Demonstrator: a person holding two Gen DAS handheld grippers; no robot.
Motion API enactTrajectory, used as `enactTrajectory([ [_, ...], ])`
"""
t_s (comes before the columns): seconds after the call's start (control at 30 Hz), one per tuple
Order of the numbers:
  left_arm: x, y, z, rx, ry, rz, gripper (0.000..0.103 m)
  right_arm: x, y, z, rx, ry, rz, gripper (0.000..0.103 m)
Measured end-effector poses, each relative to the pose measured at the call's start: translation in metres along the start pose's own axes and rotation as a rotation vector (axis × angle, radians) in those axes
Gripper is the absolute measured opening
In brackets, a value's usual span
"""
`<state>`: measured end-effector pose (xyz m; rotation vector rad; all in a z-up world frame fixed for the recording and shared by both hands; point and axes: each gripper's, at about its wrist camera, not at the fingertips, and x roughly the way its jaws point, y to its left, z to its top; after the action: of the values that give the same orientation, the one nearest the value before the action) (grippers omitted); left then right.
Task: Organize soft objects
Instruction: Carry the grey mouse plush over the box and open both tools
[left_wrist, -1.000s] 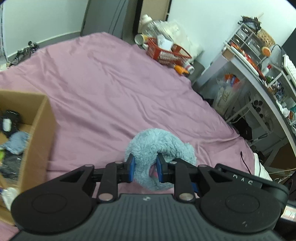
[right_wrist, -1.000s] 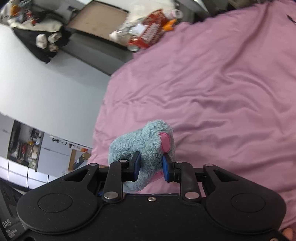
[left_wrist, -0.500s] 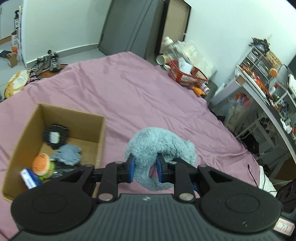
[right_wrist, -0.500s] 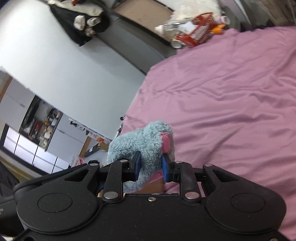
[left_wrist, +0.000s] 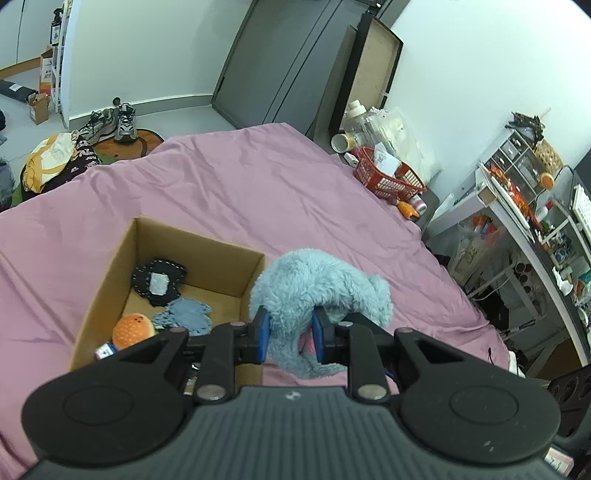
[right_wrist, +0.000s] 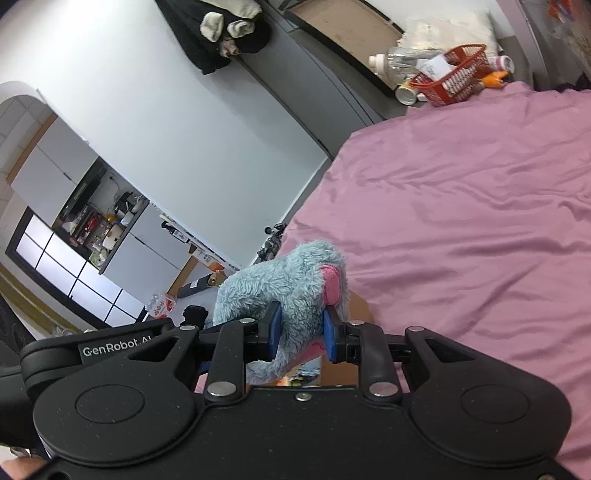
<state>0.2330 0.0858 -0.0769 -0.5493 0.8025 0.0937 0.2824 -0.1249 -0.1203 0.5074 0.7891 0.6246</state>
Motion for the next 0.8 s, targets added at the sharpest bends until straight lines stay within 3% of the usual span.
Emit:
enactTrajectory([
  [0.37,-0.001,0.036,0.008,-0.057,-0.011,-0.039,0.022,0.021,0.013,-0.009,-0.045,-0.014,0.024,0.023],
  [0.8,0.037,0.098,0.011,-0.173,0.050,-0.092,0.021,0.061,0.030,-0.023,-0.143,0.052,-0.062,0.027],
])
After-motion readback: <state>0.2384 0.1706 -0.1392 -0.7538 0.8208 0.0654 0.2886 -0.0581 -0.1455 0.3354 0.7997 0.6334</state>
